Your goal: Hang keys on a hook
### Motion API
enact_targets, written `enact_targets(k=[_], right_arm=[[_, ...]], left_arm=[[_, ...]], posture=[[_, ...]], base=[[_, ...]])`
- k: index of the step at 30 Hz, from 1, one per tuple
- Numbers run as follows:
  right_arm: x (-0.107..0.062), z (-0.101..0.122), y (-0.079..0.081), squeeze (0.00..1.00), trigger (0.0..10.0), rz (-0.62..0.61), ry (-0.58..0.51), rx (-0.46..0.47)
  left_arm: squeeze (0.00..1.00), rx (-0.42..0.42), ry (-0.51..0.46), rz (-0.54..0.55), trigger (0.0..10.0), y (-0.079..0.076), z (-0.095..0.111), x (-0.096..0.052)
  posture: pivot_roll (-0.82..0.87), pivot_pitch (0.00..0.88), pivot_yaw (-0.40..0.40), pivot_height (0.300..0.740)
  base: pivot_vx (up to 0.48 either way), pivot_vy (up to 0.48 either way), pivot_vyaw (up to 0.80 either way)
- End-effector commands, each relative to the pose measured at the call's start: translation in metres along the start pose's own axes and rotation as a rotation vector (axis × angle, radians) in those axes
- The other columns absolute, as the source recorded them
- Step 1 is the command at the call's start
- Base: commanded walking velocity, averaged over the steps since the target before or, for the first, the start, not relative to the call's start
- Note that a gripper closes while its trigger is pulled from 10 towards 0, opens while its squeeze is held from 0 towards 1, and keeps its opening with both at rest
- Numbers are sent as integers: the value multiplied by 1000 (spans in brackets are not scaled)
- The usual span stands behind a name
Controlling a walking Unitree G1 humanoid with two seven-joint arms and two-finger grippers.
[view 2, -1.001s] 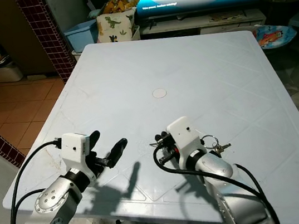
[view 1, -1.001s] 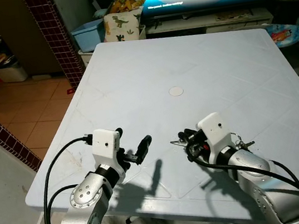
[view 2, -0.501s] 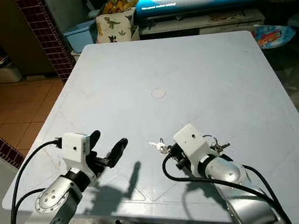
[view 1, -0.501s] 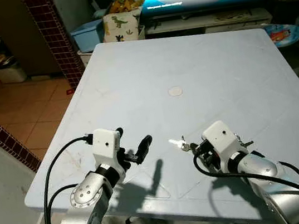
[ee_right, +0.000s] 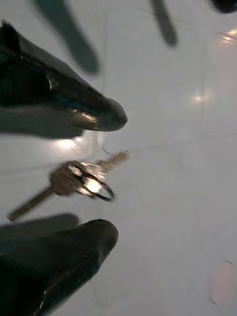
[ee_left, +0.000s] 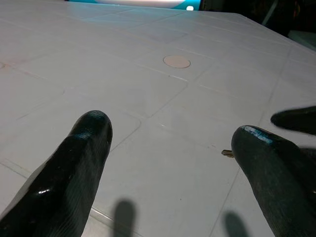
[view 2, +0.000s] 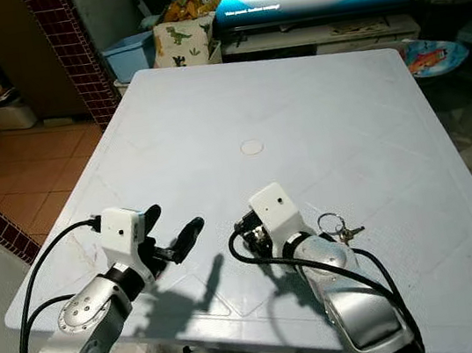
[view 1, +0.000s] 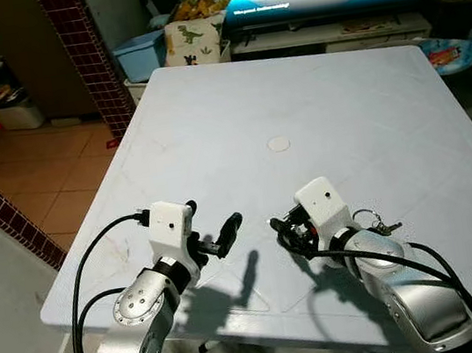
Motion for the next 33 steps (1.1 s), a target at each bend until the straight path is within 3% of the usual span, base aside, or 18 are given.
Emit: enact_targets(k=[1, 2, 3, 4, 5, 6, 20, 26, 27, 28, 29, 30, 33], right_arm=[[-5, 4, 0, 1000, 10000, 2, 2, 9], [-7, 2, -1, 922, 10000, -8, 17, 15], [-8, 1, -2, 608, 10000, -13, 27, 16], [-9, -2, -2, 75, 10000, -15, 40, 18], [-9, -2, -2, 75, 10000, -15, 40, 18], [-10, -6, -2, 0, 10000, -12, 55, 21], [-7, -22, 9, 0, 10000, 67, 119, 23], [-8, -41, 9, 0, 9922, 107, 179, -11], [-8, -44, 8, 0, 9255, 106, 189, -14], [-8, -45, 8, 0, 5843, 106, 194, -14], [-9, -48, 7, 0, 3686, 105, 202, -18], [-10, -50, 5, 0, 39, 97, 210, -22], [-11, -53, 1, 0, 0, 86, 219, -30]], left_arm=[[0, 6, 6, 6, 10000, 3, 0, -1], [0, 5, 6, 6, 10000, 3, 0, -1], [0, 5, 6, 6, 10000, 3, 0, -1], [0, 5, 7, 5, 10000, 3, 0, -1], [0, 5, 7, 5, 10000, 3, 0, -1], [0, 5, 7, 3, 10000, 3, 0, -1], [0, 6, 9, 1, 10000, 1, 0, 0], [0, 6, 11, 0, 10000, 1, -1, 0], [0, 6, 11, 0, 10000, 1, -1, 0], [0, 6, 11, 0, 10000, 1, -1, 0], [0, 6, 12, 0, 10000, 1, -1, 0], [0, 6, 12, -1, 10000, 1, -1, 0], [0, 7, 14, -5, 10000, 0, -2, 0]], posture=[[-41, 36, 71, 740], [-41, 36, 71, 740], [-41, 36, 71, 740], [-43, 37, 72, 740], [-43, 37, 72, 740], [-43, 37, 72, 740], [-42, 35, 71, 740], [-36, 37, 68, 740], [-36, 37, 68, 740], [-36, 37, 68, 740], [-36, 37, 68, 740], [-36, 37, 68, 740], [-38, 36, 70, 740]], base=[[0, 0, 0], [0, 0, 0], [0, 0, 0], [0, 0, 0], [0, 0, 0], [0, 0, 0], [0, 0, 0], [0, 0, 0], [0, 0, 0], [0, 0, 0], [0, 0, 0], [0, 0, 0], [0, 0, 0]])
Point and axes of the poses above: a point about 5 cm out from each wrist's last joint towards the gripper, its own x axis pointing out of the wrist towards the gripper, its own z axis along the axis of the wrist's last joint, y = z × x, the point moved 5 cm from there along x, pointing out of the wrist towards the gripper, and after that the axes turned 9 degrees about x, right-handed, at the moved point
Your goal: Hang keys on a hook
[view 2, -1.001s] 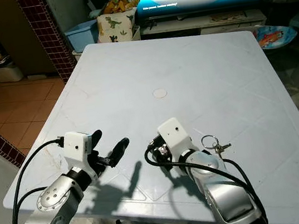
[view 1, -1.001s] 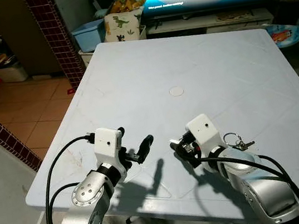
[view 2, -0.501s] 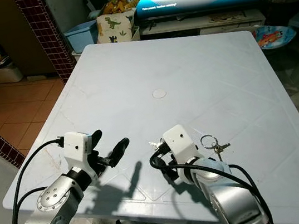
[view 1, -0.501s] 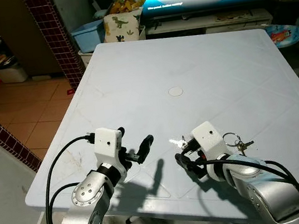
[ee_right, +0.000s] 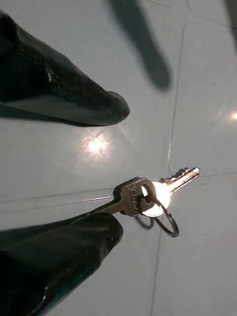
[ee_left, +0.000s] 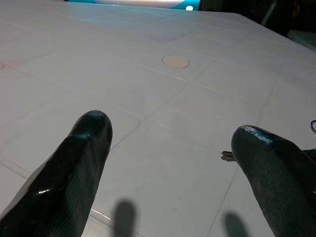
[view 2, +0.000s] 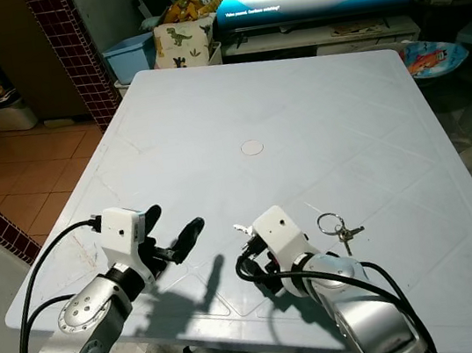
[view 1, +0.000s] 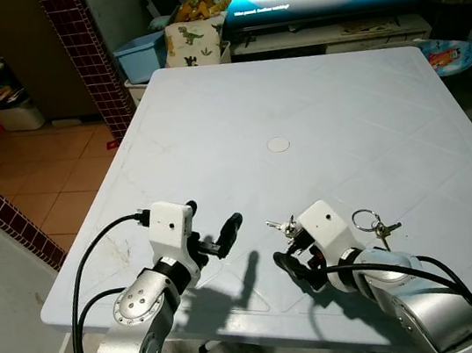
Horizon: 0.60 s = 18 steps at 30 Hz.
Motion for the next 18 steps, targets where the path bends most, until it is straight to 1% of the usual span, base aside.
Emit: enact_targets(k=[1, 18], right_arm=[[2, -21, 1, 0, 0, 6, 84, 16], [5, -23, -4, 0, 0, 0, 80, 7]], left_arm=[[0, 8, 9, -3, 10000, 1, -1, 0], [0, 8, 8, 3, 10000, 1, -1, 1]], posture=[[-38, 36, 70, 740], [-37, 34, 67, 740]], base=[[0, 0, 0], [0, 0, 0]])
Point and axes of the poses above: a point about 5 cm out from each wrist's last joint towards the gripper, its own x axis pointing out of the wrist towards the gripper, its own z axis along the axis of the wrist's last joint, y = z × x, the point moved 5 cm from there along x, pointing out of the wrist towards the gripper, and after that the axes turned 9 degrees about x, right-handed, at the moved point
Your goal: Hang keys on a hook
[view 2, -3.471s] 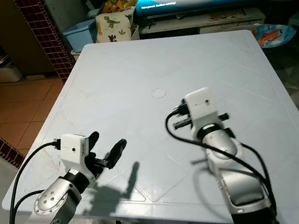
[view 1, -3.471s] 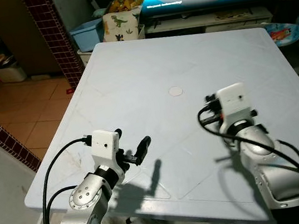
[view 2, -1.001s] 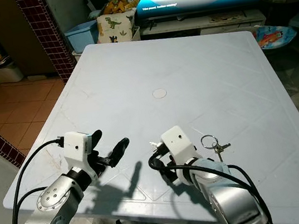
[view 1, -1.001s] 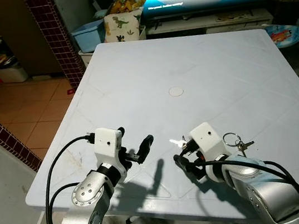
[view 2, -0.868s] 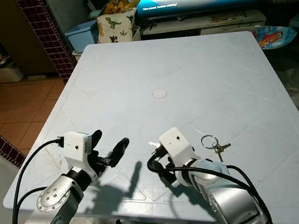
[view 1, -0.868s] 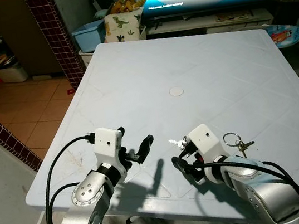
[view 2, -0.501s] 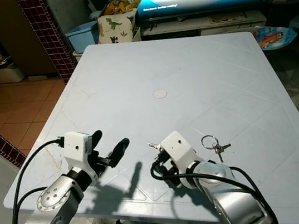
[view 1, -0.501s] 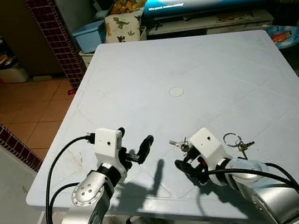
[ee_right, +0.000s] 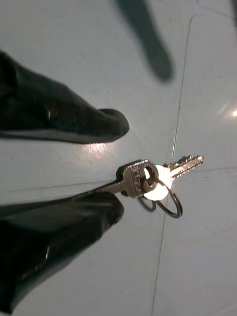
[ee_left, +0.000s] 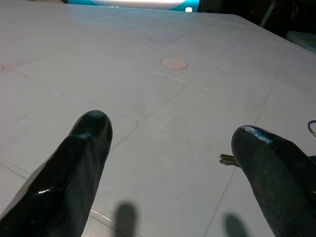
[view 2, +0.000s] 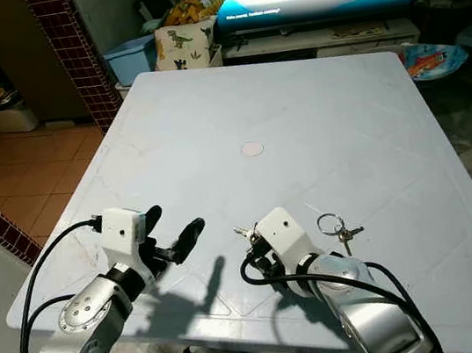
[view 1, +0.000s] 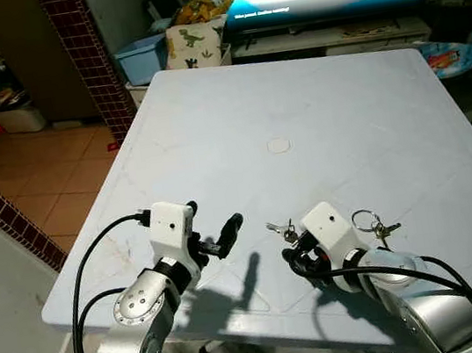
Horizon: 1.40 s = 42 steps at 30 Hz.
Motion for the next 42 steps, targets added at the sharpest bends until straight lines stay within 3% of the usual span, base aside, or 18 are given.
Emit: enact_targets(k=[1, 12, 15, 19, 30, 36, 39, 42], right_arm=[[3, -21, 1, 0, 0, 3, 82, 24], [4, -20, -6, 0, 0, -39, 63, 9], [5, -11, -18, 0, 0, -107, 29, -57], [6, -2, -28, 0, 0, -154, -2, -40], [5, 5, -36, 0, 0, -207, -39, -43], [-2, 52, -58, 0, 0, -360, -233, -69], [-11, 85, -60, 0, 0, -408, -361, -148], [-13, 96, -58, 0, 0, -414, -404, -182]], left_arm=[[0, 8, 8, 4, 10000, 1, -1, 0], [0, 8, 5, 12, 10000, 2, 0, 2], [0, 9, 3, 16, 10000, 3, 0, 2], [0, 10, 2, 19, 10000, 4, 0, 3], [0, 12, 0, 21, 10000, 4, 1, 3], [0, 16, -1, 23, 10000, 4, 1, 3], [0, 17, -1, 25, 10000, 5, 1, 3], [0, 17, -1, 25, 10000, 5, 1, 4]], posture=[[-37, 34, 67, 740], [-41, 37, 65, 740], [-41, 37, 65, 740], [-41, 34, 67, 740], [-44, 32, 68, 740], [-44, 32, 68, 740], [-44, 32, 68, 740], [-43, 29, 69, 740]], base=[[0, 0, 0], [0, 0, 0], [0, 0, 0], [0, 0, 0], [0, 0, 0], [0, 0, 0], [0, 0, 0], [0, 0, 0]])
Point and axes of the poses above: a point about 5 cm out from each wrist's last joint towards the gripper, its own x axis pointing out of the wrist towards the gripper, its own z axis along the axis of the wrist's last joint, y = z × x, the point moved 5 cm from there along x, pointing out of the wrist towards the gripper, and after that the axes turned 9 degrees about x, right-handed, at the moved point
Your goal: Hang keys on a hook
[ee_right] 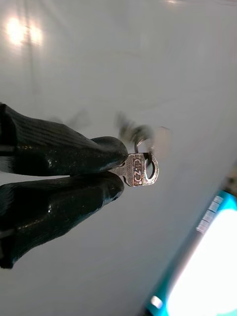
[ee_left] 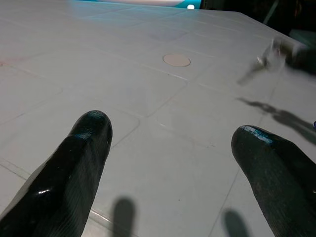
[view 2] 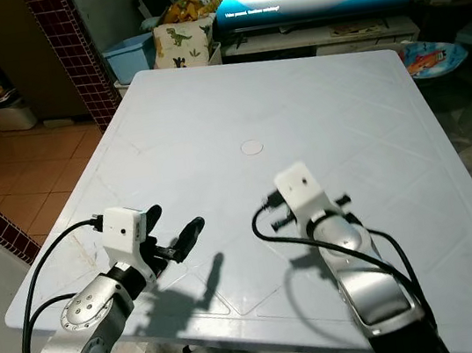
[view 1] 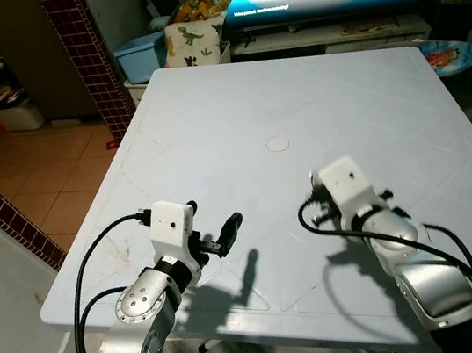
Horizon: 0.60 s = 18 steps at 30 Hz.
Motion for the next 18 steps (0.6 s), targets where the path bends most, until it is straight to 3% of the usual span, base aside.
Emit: enact_targets(k=[1, 7, 9, 12, 14, 18], right_arm=[[0, 15, 0, 0, 0, -9, -61, -27], [-2, 38, 4, 0, 0, -25, -179, -144], [-6, 53, 5, 0, 0, -65, -274, -258], [-8, 59, 5, 0, 0, -84, -311, -302], [-11, 69, 8, 0, 0, -120, -387, -418], [-10, 74, 10, 0, 0, -149, -428, -496]], left_arm=[[0, 16, -1, 16, 10000, 3, 1, 1], [0, 16, -2, 19, 10000, 3, 1, 2], [0, 16, -4, 26, 10000, 4, 1, 2], [0, 16, -5, 28, 10000, 4, 1, 2], [0, 16, -8, 31, 10000, 4, 1, 2], [0, 17, -9, 32, 10000, 5, 1, 2]], posture=[[-43, 28, 68, 740], [-42, 29, 68, 740], [-46, 28, 69, 740], [-46, 28, 69, 740], [-46, 22, 69, 740], [-45, 14, 71, 740]], base=[[0, 0, 0], [0, 0, 0], [0, 0, 0], [0, 0, 0], [0, 0, 0], [0, 0, 0]])
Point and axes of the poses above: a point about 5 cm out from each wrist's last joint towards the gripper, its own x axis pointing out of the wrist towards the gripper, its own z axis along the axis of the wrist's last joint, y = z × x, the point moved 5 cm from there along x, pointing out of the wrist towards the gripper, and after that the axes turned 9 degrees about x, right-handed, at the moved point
